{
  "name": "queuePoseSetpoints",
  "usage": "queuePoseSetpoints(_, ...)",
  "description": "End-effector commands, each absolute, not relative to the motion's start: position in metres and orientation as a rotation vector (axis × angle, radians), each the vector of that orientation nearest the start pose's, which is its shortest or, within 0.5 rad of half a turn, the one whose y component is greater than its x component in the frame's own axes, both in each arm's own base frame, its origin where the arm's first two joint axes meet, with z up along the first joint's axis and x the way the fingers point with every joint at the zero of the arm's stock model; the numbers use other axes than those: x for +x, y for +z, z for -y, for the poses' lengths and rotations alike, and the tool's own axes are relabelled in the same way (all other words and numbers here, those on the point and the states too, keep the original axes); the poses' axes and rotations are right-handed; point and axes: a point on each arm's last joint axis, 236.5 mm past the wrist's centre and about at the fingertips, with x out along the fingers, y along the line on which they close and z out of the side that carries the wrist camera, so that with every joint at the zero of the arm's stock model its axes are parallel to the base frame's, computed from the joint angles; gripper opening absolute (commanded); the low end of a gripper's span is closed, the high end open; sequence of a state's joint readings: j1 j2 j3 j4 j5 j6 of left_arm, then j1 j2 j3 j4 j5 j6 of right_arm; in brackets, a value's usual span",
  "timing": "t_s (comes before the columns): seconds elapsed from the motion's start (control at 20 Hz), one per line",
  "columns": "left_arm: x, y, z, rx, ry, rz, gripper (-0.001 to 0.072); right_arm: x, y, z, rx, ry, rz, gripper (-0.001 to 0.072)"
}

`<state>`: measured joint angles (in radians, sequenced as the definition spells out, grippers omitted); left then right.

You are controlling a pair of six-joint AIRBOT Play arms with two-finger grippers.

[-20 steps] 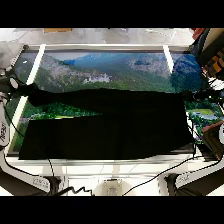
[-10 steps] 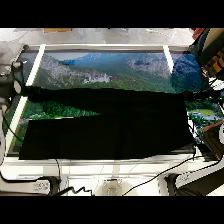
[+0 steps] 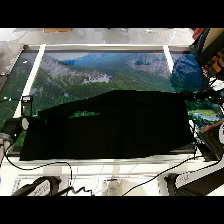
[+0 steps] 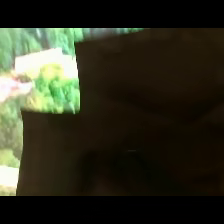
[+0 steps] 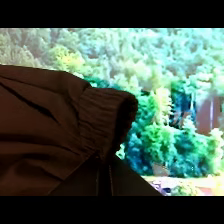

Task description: Fold the clothes and pants, and hang the long-sleeved shirts on hangers.

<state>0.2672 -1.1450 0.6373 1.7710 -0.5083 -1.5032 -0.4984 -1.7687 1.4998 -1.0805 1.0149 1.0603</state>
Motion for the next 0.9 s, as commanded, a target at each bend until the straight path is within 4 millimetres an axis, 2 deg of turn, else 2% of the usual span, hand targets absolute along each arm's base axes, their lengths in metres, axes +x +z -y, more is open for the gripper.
queuePoseSetpoints(0.0, 0.354, -0.054, -0.122, 0.123, 0.227, -0.99, 0.0691, 0.488, -0.056, 0.158, 0.326, 0.05, -1.088, 0.0022)
queuePoseSetpoints(0.15, 0.382, -0.009, -0.134, 0.0, 0.314, -0.863, 0.0688, 0.488, -0.056, 0.158, 0.326, 0.05, -1.088, 0.0022)
queuePoseSetpoints(0.25, 0.386, 0.001, -0.137, -0.296, 0.426, -0.817, 0.0667, 0.488, -0.055, 0.157, 0.328, 0.051, -1.087, 0.0022)
queuePoseSetpoints(0.3, 0.382, -0.002, -0.137, -0.432, 0.47, -0.826, 0.0638, 0.488, -0.055, 0.157, 0.329, 0.051, -1.087, 0.0022)
queuePoseSetpoints(0.35, 0.376, -0.009, -0.133, -0.544, 0.494, -0.855, 0.0556, 0.488, -0.055, 0.157, 0.329, 0.051, -1.087, 0.0022)
queuePoseSetpoints(0.4, 0.369, -0.018, -0.124, -0.629, 0.497, -0.904, 0.0441, 0.488, -0.055, 0.157, 0.328, 0.051, -1.087, 0.0022)
queuePoseSetpoints(0.45, 0.362, -0.028, -0.116, -0.666, 0.486, -0.962, 0.041, 0.488, -0.055, 0.157, 0.328, 0.051, -1.087, 0.0022)
queuePoseSetpoints(0.6, 0.346, -0.057, -0.094, -0.688, 0.431, -1.121, 0.0429, 0.488, -0.055, 0.158, 0.328, 0.05, -1.086, 0.0022)
queuePoseSetpoints(0.65, 0.342, -0.066, -0.091, -0.688, 0.425, -1.159, 0.0509, 0.488, -0.055, 0.158, 0.328, 0.05, -1.086, 0.0022)
queuePoseSetpoints(0.7, 0.341, -0.073, -0.09, -0.697, 0.428, -1.178, 0.0551, 0.488, -0.055, 0.158, 0.328, 0.05, -1.086, 0.0022)
queuePoseSetpoints(0.85, 0.354, -0.081, -0.084, -0.841, 0.428, -1.174, 0.0551, 0.488, -0.055, 0.158, 0.328, 0.05, -1.086, 0.0022)
